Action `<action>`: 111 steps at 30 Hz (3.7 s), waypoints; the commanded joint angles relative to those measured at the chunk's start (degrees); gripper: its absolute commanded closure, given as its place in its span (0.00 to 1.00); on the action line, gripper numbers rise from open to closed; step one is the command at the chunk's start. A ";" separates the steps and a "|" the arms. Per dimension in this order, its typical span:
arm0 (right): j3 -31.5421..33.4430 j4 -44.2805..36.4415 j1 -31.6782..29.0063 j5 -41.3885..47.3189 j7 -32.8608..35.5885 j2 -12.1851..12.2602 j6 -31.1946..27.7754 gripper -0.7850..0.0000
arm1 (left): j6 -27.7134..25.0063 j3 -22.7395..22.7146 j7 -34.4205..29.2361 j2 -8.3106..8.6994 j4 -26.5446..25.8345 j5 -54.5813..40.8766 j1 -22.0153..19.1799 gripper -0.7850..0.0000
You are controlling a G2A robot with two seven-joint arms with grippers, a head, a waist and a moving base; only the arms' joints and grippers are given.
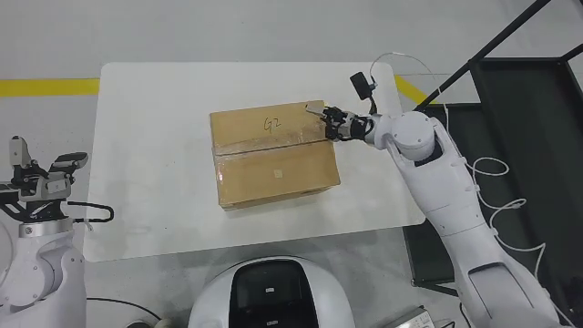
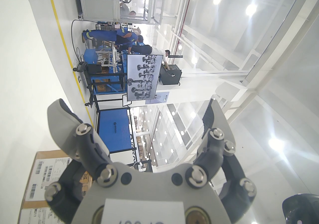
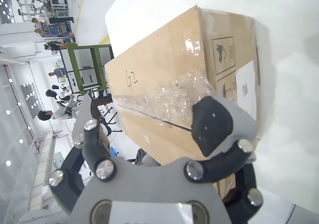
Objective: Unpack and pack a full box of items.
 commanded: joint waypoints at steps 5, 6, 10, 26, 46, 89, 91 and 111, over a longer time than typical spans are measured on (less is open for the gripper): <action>1.35 -6.17 -0.63 3.53 2.55 0.28 -3.63 0.00 | 0.00 0.00 0.00 0.00 0.00 0.00 0.00 0.00; 1.16 -6.16 -0.30 4.01 2.97 0.25 -4.36 0.00 | 0.00 0.00 0.00 0.00 0.00 0.00 0.00 0.00; -2.36 -4.40 2.94 4.15 5.65 -0.23 -6.97 0.00 | 0.00 0.00 0.00 0.00 0.00 0.00 0.00 0.00; -29.21 14.48 21.19 16.31 10.05 -9.47 -13.25 0.00 | 0.00 0.00 0.00 0.00 0.00 0.00 0.00 0.00; -36.31 35.21 30.07 18.59 7.63 -16.62 -17.92 0.00 | 0.00 0.00 0.00 0.00 0.00 0.00 0.00 0.00; 0.49 5.58 -0.45 6.27 4.95 -0.39 -0.40 0.00 | 0.00 0.00 0.00 0.00 0.00 0.00 0.00 0.00; 1.73 4.87 -1.15 6.92 4.45 -0.15 -1.16 0.00 | 0.00 0.00 0.00 0.00 0.00 0.00 0.00 0.00; 18.81 -10.25 -14.81 9.97 -0.10 2.93 -9.00 0.00 | 0.00 0.00 0.00 0.00 0.00 0.00 0.00 0.00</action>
